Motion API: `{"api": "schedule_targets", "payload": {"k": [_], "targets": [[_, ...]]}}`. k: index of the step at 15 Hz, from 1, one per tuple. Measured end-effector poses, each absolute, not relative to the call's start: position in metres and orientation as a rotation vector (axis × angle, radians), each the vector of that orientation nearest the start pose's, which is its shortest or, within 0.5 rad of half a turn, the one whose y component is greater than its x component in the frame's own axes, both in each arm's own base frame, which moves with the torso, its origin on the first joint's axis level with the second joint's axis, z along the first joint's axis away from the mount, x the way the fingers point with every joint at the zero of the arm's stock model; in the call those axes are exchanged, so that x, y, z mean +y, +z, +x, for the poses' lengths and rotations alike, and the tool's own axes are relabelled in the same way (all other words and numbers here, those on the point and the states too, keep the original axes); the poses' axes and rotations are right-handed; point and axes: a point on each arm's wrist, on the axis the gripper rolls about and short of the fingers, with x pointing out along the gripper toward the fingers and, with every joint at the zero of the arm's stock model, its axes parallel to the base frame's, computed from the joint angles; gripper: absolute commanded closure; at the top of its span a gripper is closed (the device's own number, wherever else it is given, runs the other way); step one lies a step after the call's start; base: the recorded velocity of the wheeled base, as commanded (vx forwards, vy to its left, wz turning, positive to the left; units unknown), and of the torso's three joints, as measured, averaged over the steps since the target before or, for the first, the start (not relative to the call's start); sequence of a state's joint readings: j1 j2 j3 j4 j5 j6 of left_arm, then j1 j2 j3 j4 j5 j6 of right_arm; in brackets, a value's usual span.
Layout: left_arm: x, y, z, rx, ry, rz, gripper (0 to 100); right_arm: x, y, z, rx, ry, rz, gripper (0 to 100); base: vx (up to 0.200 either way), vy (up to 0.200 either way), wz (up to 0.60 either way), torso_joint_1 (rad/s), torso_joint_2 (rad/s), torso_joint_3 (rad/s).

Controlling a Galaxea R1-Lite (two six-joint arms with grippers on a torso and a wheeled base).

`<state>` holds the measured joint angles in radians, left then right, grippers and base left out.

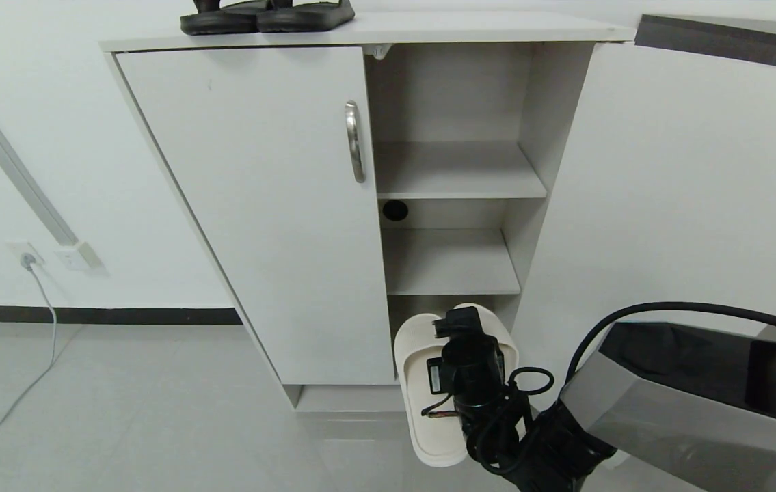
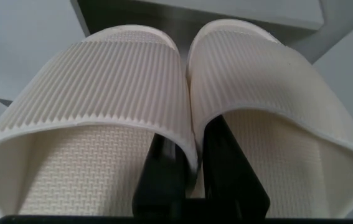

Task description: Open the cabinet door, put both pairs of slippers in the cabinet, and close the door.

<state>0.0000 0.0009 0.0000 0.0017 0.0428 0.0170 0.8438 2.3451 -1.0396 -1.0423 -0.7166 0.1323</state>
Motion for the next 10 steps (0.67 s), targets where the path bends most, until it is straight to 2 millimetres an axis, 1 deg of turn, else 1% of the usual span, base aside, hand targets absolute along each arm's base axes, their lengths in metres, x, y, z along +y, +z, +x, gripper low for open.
{"api": "schedule_targets", "payload": {"k": [2, 3, 5, 7, 8, 10], "targets": [[0.001, 0.075, -0.023, 0.003, 0.043, 0.017, 100, 0.305, 0.041, 0.292, 0.192, 0.108, -0.056, 100, 0.0, 0.0, 0.0, 0.002, 0.0, -0.146], [0.001, 0.075, -0.023, 0.003, 0.043, 0.017, 100, 0.305, 0.044, 0.291, 0.184, 0.107, -0.057, 100, 0.0, 0.0, 0.0, 0.0, 0.0, 0.0], [0.001, 0.075, -0.023, 0.003, 0.044, 0.017, 100, 0.305, 0.058, 0.287, 0.138, 0.106, -0.05, 100, 0.0, 0.0, 0.0, 0.0, 0.0, 0.0], [0.001, 0.075, -0.023, 0.003, 0.044, 0.016, 100, 0.303, 0.074, 0.289, 0.009, 0.104, -0.011, 100, 0.0, 0.0, 0.0, 0.0, 0.0, 0.0], [0.001, 0.075, -0.023, 0.003, 0.044, 0.016, 100, 0.302, 0.077, 0.291, -0.06, 0.098, -0.002, 100, 0.0, 0.0, 0.0, 0.0, 0.0, 0.0], [0.001, 0.075, -0.023, 0.003, 0.044, 0.016, 100, 0.301, 0.068, 0.298, -0.104, 0.082, -0.022, 100, 0.0, 0.0, 0.0, 0.0, 0.0, 0.0]]}}
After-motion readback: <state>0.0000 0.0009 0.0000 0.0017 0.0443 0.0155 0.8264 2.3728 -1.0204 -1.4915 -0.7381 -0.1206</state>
